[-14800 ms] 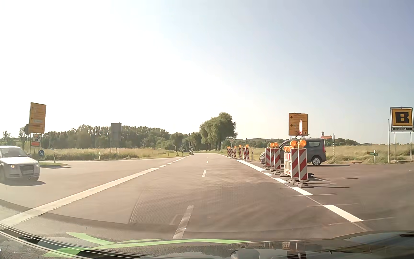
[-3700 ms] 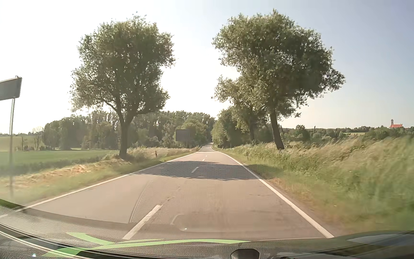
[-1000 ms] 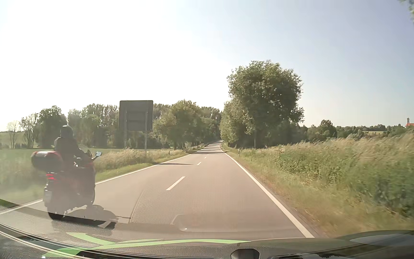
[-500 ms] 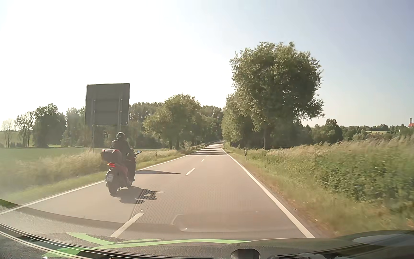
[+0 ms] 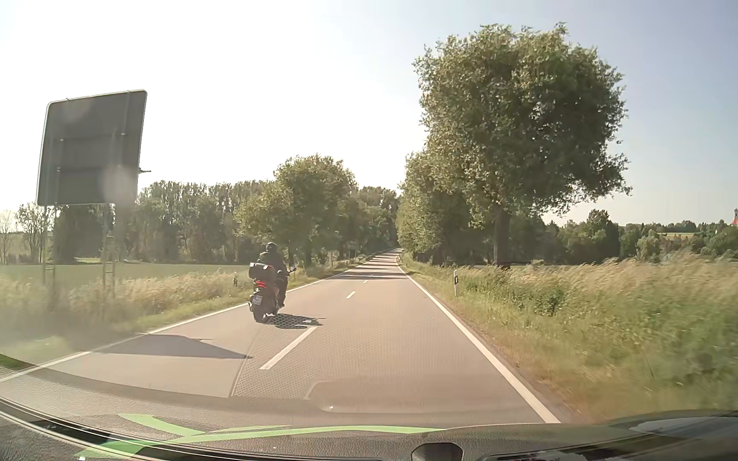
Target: Follow the waypoints while adhering to traffic rules and regulations
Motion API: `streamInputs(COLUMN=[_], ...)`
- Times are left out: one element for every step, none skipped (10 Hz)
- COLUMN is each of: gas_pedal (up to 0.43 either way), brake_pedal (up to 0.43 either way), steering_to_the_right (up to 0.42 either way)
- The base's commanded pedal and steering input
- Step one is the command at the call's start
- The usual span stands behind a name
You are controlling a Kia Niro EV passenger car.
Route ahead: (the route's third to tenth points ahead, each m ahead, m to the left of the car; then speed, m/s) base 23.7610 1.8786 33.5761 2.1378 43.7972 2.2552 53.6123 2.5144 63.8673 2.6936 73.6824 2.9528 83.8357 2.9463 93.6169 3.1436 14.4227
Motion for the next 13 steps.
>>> streamInputs(gas_pedal=[0.228, 0.240, 0.260, 0.311, 0.331, 0.339, 0.370, 0.370, 0.378, 0.421, 0.421, 0.421, 0.421], brake_pedal=[0.000, 0.000, 0.000, 0.000, 0.000, 0.000, 0.000, 0.000, 0.000, 0.000, 0.000, 0.000, 0.000], steering_to_the_right=[-0.004, -0.004, -0.006, -0.007, -0.007, -0.007, -0.007, -0.007, -0.007, -0.007, -0.007, -0.006, -0.006])
